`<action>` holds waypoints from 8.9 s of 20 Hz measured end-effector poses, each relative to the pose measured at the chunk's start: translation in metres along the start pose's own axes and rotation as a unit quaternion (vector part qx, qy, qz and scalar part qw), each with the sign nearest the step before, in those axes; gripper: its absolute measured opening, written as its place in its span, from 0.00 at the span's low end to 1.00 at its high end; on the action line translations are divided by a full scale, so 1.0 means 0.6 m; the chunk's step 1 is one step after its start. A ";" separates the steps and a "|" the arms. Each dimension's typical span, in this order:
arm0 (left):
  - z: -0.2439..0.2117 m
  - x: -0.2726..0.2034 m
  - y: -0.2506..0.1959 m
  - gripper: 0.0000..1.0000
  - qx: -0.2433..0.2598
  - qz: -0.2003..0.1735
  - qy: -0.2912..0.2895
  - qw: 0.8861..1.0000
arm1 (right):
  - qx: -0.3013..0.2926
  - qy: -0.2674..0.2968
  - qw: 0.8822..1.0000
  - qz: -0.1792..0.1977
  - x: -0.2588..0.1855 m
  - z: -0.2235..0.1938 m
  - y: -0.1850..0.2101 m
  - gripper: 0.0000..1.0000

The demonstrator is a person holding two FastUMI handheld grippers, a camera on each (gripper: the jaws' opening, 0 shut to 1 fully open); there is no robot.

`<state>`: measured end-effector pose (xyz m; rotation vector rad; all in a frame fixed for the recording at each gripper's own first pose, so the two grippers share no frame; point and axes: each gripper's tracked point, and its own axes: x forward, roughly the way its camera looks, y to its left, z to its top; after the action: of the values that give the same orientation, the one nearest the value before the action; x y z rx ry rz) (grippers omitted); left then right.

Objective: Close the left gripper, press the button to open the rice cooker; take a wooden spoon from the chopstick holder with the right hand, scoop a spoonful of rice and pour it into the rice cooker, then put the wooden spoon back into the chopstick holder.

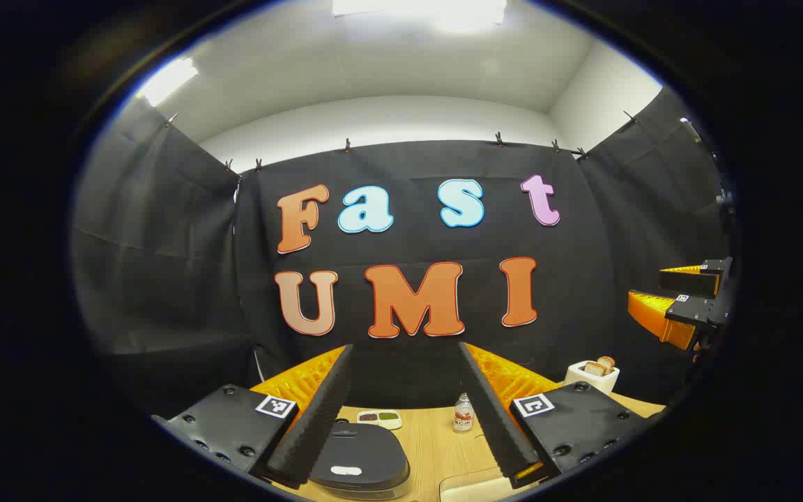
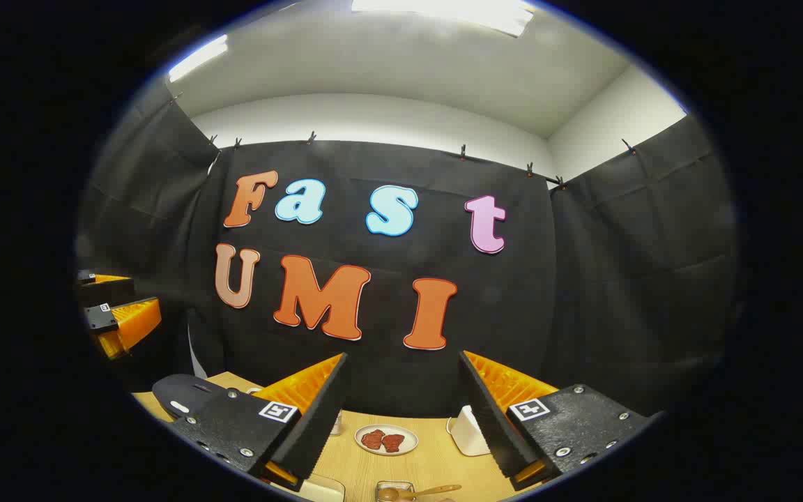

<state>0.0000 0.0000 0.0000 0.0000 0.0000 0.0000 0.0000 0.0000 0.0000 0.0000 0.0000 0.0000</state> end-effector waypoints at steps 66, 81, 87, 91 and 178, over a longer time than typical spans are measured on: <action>-0.423 0.060 0.166 0.06 -0.130 0.043 0.443 0.886 | 0.000 0.113 0.994 0.001 0.013 -0.177 0.014 0.95; -0.555 0.012 0.168 0.07 -0.232 0.098 0.545 0.800 | 0.012 0.210 0.978 -0.004 0.007 -0.307 0.017 0.95; -0.563 0.018 0.167 0.06 -0.131 0.115 0.526 0.832 | 0.005 0.227 0.974 0.000 0.007 -0.306 0.035 0.95; -0.556 0.016 0.162 0.08 -0.097 0.118 0.505 0.850 | 0.006 0.239 0.971 0.000 -0.011 -0.312 0.049 0.95; -0.306 -0.119 0.288 1.00 0.033 0.138 0.188 0.972 | 0.105 0.375 0.919 0.057 -0.040 -0.494 0.245 0.11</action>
<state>-0.0714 0.1729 -0.1837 0.0668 0.3787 0.2789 -0.0239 0.1470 -0.2966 0.2155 0.7705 0.1171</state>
